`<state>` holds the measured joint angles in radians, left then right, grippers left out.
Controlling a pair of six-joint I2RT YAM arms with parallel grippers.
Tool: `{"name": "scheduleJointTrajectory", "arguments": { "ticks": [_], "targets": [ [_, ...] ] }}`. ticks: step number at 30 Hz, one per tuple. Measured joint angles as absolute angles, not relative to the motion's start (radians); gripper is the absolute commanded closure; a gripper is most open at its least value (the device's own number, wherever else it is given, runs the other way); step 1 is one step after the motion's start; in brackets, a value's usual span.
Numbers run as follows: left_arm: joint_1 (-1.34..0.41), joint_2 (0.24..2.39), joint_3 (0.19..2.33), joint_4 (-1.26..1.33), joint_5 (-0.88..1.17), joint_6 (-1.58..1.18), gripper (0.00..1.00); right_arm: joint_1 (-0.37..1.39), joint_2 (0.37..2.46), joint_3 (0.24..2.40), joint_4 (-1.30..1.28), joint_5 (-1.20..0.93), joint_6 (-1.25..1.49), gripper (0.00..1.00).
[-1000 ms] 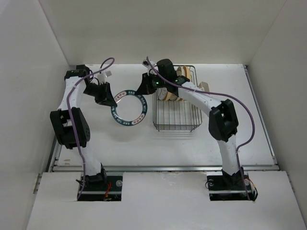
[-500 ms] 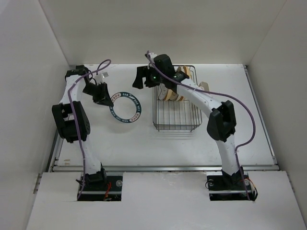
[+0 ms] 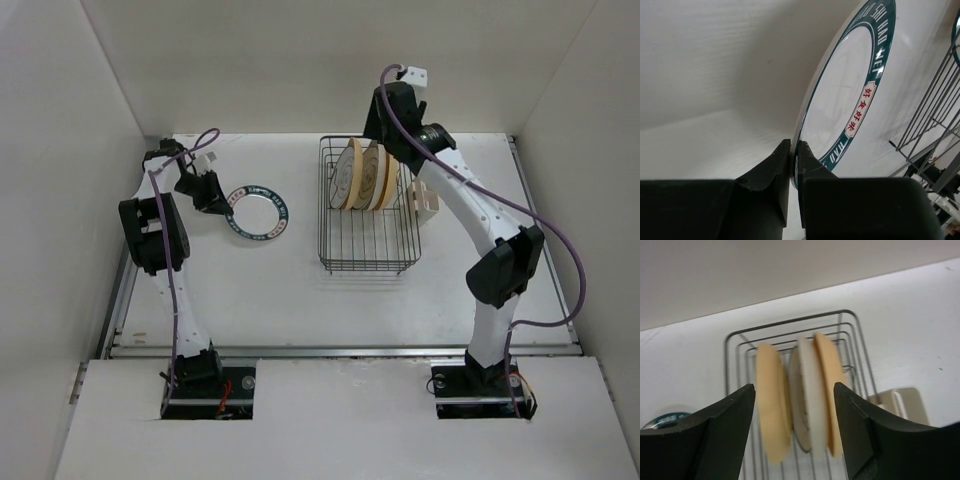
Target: Unload the plates from the dish rack
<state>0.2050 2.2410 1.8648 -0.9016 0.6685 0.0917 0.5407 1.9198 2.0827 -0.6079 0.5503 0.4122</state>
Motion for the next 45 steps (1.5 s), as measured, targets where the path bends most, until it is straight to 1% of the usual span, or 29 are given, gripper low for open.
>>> {"name": "scheduleJointTrajectory", "arguments": {
  "ticks": [2, 4, 5, 6, 7, 8, 12, 14, 16, 19, 20, 21, 23, 25, 26, 28, 29, 32, 33, 38, 45],
  "targets": [
    [0.207, 2.255, 1.880, -0.896, 0.668, 0.071, 0.91, 0.504, 1.932, 2.071, -0.633, 0.572, 0.419, 0.35],
    [0.209, 2.263, 1.890, -0.887, 0.641, 0.061, 0.82, 0.479, 1.945, 2.049, -0.660, 0.582, 0.433, 0.36],
    [0.210, 2.265, 1.892, -0.881, 0.623, 0.058, 0.82, 0.472, 1.953, 2.041, -0.667, 0.581, 0.436, 0.36],
    [0.209, 2.269, 1.893, -0.875, 0.603, 0.054, 0.78, 0.466, 1.959, 2.030, -0.673, 0.580, 0.444, 0.37],
    [0.209, 2.273, 1.893, -0.871, 0.586, 0.053, 0.68, 0.464, 1.965, 2.019, -0.682, 0.579, 0.447, 0.37],
    [0.209, 2.275, 1.893, -0.869, 0.572, 0.054, 0.65, 0.463, 1.970, 2.011, -0.687, 0.577, 0.451, 0.39],
    [0.210, 2.278, 1.893, -0.870, 0.531, 0.049, 0.57, 0.459, 1.990, 1.996, -0.708, 0.576, 0.463, 0.43],
    [0.210, 2.277, 1.893, -0.871, 0.515, 0.049, 0.55, 0.459, 1.998, 1.996, -0.713, 0.577, 0.468, 0.45],
    [0.210, 2.276, 1.893, -0.874, 0.500, 0.051, 0.45, 0.459, 2.001, 1.995, -0.717, 0.578, 0.472, 0.48],
    [0.210, 2.266, 1.893, -0.880, 0.477, 0.051, 0.32, 0.459, 2.008, 1.992, -0.720, 0.589, 0.479, 0.49],
    [0.210, 2.259, 1.893, -0.884, 0.466, 0.051, 0.27, 0.459, 2.013, 1.992, -0.723, 0.595, 0.480, 0.49],
    [0.210, 2.248, 1.893, -0.888, 0.456, 0.053, 0.25, 0.459, 2.021, 1.992, -0.726, 0.600, 0.484, 0.49],
    [0.209, 2.218, 1.893, -0.901, 0.437, 0.052, 0.24, 0.459, 2.045, 1.992, -0.733, 0.616, 0.487, 0.49],
    [0.210, 2.179, 1.896, -0.917, 0.423, 0.055, 0.22, 0.459, 2.075, 1.993, -0.741, 0.628, 0.488, 0.52],
    [0.210, 2.159, 1.899, -0.923, 0.417, 0.056, 0.22, 0.459, 2.091, 1.993, -0.746, 0.633, 0.488, 0.59],
    [0.210, 2.114, 1.903, -0.934, 0.407, 0.062, 0.22, 0.459, 2.120, 1.993, -0.763, 0.638, 0.490, 0.69],
    [0.210, 2.093, 1.908, -0.941, 0.404, 0.063, 0.22, 0.459, 2.130, 1.993, -0.770, 0.641, 0.491, 0.81],
    [0.210, 2.041, 1.916, -0.956, 0.391, 0.066, 0.21, 0.464, 2.133, 2.003, -0.794, 0.653, 0.462, 0.94],
    [0.210, 2.026, 1.917, -0.963, 0.389, 0.067, 0.21, 0.466, 2.133, 2.009, -0.797, 0.661, 0.463, 1.00],
    [0.209, 1.996, 1.925, -0.999, 0.384, 0.074, 0.21, 0.480, 2.136, 2.078, -0.842, 0.728, 0.450, 1.00],
    [0.210, 1.996, 1.931, -1.040, 0.378, 0.078, 0.21, 0.511, 2.130, 2.184, -0.856, 0.965, 0.415, 1.00]
  ]
}}
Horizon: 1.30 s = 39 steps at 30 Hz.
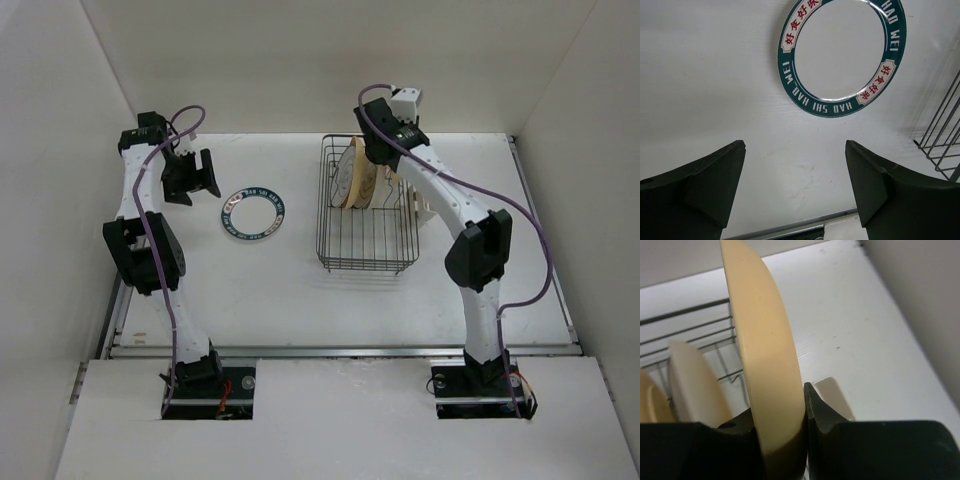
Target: Unload the plates from the dish rack
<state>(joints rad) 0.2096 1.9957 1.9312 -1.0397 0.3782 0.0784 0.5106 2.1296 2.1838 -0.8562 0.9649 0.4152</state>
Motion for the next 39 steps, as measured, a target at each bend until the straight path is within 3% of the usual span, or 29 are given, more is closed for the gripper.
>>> {"name": "scheduleJointTrajectory", "arguments": {
  "ticks": [6, 10, 13, 18, 22, 27, 32, 37, 39],
  "targets": [
    [0.210, 1.989, 1.942, -1.056, 0.369, 0.094, 0.20, 0.499, 2.104, 2.213, -0.856, 1.224, 0.376, 1.00],
    [0.210, 1.965, 1.948, -1.069, 0.385, 0.118, 0.19, 0.501, 2.022, 2.225, -0.812, 1.240, 0.336, 1.00],
    [0.210, 1.929, 1.948, -1.075, 0.398, 0.139, 0.18, 0.513, 1.860, 2.149, -0.701, 1.033, 0.299, 1.00],
    [0.210, 1.848, 1.948, -1.069, 0.376, 0.141, 0.16, 0.529, 1.696, 2.111, -0.558, 0.448, 0.263, 1.00],
    [0.224, 1.808, 1.948, -1.048, 0.341, 0.099, 0.15, 0.582, 1.783, 2.113, -0.477, -0.004, 0.234, 1.00],
    [0.308, 1.797, 1.948, -1.017, 0.298, 0.043, 0.14, 0.687, 2.094, 2.098, -0.487, -0.392, 0.208, 1.00],
    [0.360, 1.776, 1.929, -0.999, 0.252, 0.031, 0.14, 0.752, 2.293, 2.091, -0.564, -0.526, 0.204, 1.00],
    [0.353, 1.745, 1.878, -0.992, 0.250, 0.032, 0.14, 0.798, 2.355, 2.095, -0.607, -0.596, 0.200, 0.99],
    [0.349, 1.745, 1.873, -0.992, 0.250, 0.032, 0.14, 0.805, 2.373, 2.117, -0.623, -0.609, 0.197, 0.90]
  ]
}}
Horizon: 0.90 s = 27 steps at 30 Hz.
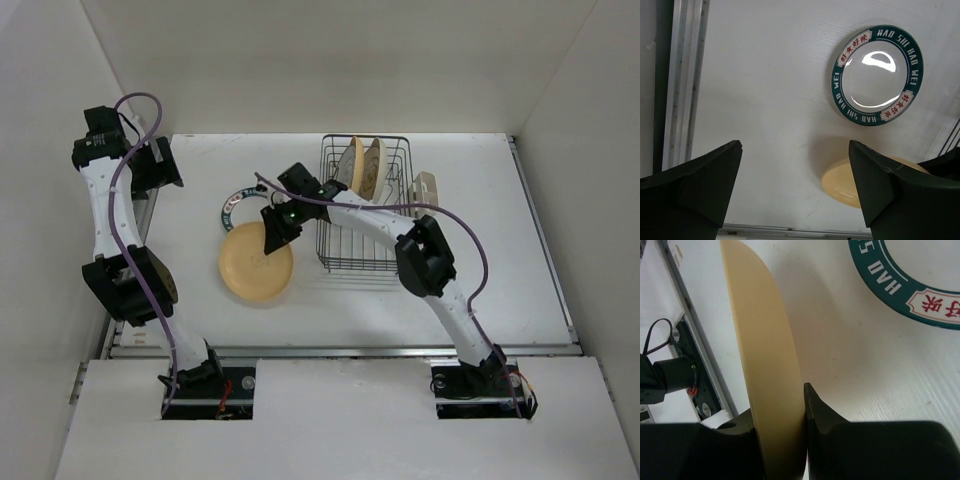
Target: Unload the plates from the dish rack
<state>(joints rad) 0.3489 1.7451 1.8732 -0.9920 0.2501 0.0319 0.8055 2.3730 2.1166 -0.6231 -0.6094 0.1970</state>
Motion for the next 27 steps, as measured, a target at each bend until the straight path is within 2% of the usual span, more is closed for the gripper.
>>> {"name": "scheduleJointTrajectory", "arguments": {
  "ticks": [1, 2, 4, 7, 10, 12, 15, 27],
  "targets": [
    [0.348, 1.745, 1.872, -0.992, 0.250, 0.032, 0.14, 0.807, 2.384, 2.128, -0.626, -0.612, 0.196, 0.76],
    [0.348, 1.745, 1.872, -0.992, 0.250, 0.032, 0.14, 0.807, 2.396, 2.135, -0.626, -0.613, 0.194, 0.70],
    [0.348, 1.745, 1.872, -0.992, 0.250, 0.032, 0.14, 0.807, 2.416, 2.137, -0.633, -0.611, 0.191, 0.62],
    [0.348, 1.745, 1.872, -0.993, 0.250, 0.032, 0.14, 0.810, 2.443, 2.137, -0.652, -0.574, 0.187, 0.59],
    [0.348, 1.745, 1.872, -0.993, 0.250, 0.032, 0.14, 0.813, 2.460, 2.137, -0.662, -0.524, 0.185, 0.49],
    [0.348, 1.745, 1.872, -0.995, 0.250, 0.033, 0.14, 0.819, 2.463, 2.137, -0.672, -0.475, 0.183, 0.35],
    [0.348, 1.745, 1.872, -1.005, 0.250, 0.034, 0.14, 0.826, 2.463, 2.150, -0.685, -0.404, 0.178, 0.26],
    [0.348, 1.745, 1.894, -1.050, 0.226, 0.044, 0.14, 0.853, 2.426, 2.174, -0.734, -0.130, 0.152, 0.20]
  ]
}}
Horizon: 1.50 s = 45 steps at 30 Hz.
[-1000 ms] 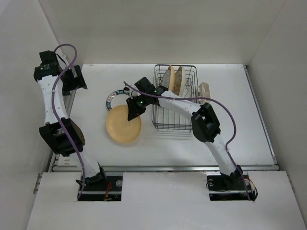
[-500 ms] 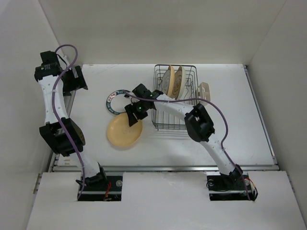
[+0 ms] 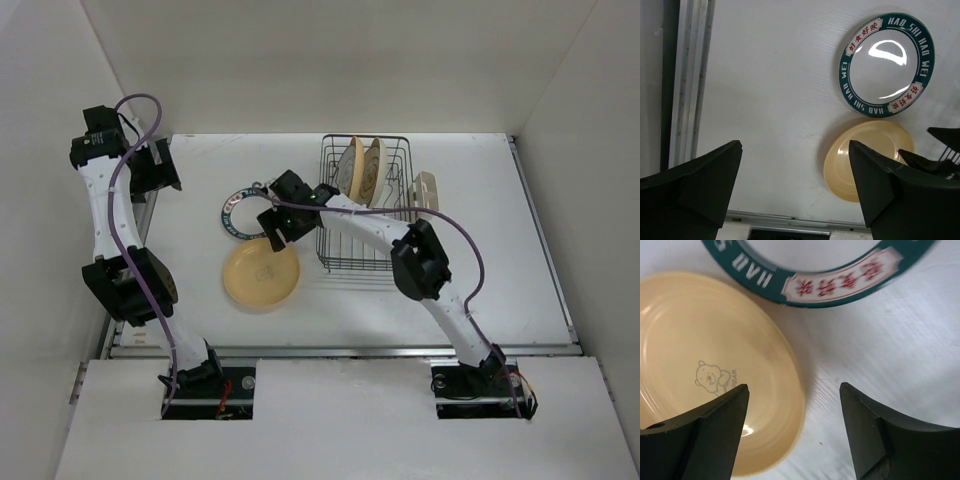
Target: Unload the plates from the dish rack
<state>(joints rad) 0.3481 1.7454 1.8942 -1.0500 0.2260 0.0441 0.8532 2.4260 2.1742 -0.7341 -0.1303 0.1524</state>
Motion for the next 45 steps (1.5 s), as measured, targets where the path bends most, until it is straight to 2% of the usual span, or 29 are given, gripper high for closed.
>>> {"name": "scheduleJointTrajectory", "arguments": {
  "ticks": [2, 9, 12, 15, 17, 21, 24, 31, 36, 37, 39, 40, 43, 45],
  "targets": [
    [0.348, 1.745, 1.899, -1.058, 0.215, 0.046, 0.14, 0.853, 2.374, 2.174, -0.735, -0.068, 0.163, 0.17],
    [0.348, 1.745, 1.903, -1.070, 0.177, 0.072, 0.11, 0.839, 2.044, 2.200, -0.714, 0.258, 0.272, 0.17],
    [0.348, 1.745, 1.903, -1.076, 0.160, 0.082, 0.11, 0.789, 1.917, 2.212, -0.701, 0.404, 0.352, 0.25],
    [0.348, 1.745, 1.903, -1.082, 0.146, 0.092, 0.11, 0.701, 1.859, 2.215, -0.705, 0.517, 0.419, 0.29],
    [0.348, 1.745, 1.903, -1.088, 0.136, 0.096, 0.11, 0.642, 1.866, 2.215, -0.719, 0.580, 0.448, 0.33],
    [0.348, 1.745, 1.908, -1.105, 0.122, 0.104, 0.09, 0.579, 1.949, 2.212, -0.772, 0.650, 0.495, 0.33],
    [0.348, 1.745, 1.924, -1.125, 0.117, 0.112, 0.09, 0.558, 2.038, 2.212, -0.820, 0.651, 0.521, 0.35],
    [0.348, 1.745, 1.929, -1.135, 0.097, 0.119, 0.09, 0.519, 2.153, 2.213, -0.863, 0.657, 0.533, 0.44],
    [0.348, 1.745, 1.924, -1.142, 0.091, 0.123, 0.09, 0.497, 2.166, 2.213, -0.865, 0.697, 0.543, 0.64],
    [0.348, 1.745, 1.924, -1.143, 0.089, 0.124, 0.09, 0.498, 2.166, 2.213, -0.863, 0.701, 0.545, 0.72],
    [0.348, 1.745, 1.924, -1.143, 0.089, 0.126, 0.09, 0.506, 2.167, 2.213, -0.870, 0.723, 0.535, 0.81],
    [0.348, 1.745, 1.924, -1.143, 0.089, 0.126, 0.09, 0.508, 2.167, 2.213, -0.877, 0.735, 0.527, 0.89],
    [0.348, 1.745, 1.920, -1.143, 0.094, 0.129, 0.09, 0.511, 2.168, 2.213, -0.879, 0.756, 0.516, 1.00],
    [0.348, 1.745, 1.917, -1.143, 0.101, 0.132, 0.09, 0.514, 2.168, 2.212, -0.883, 0.775, 0.507, 1.00]
  ]
}}
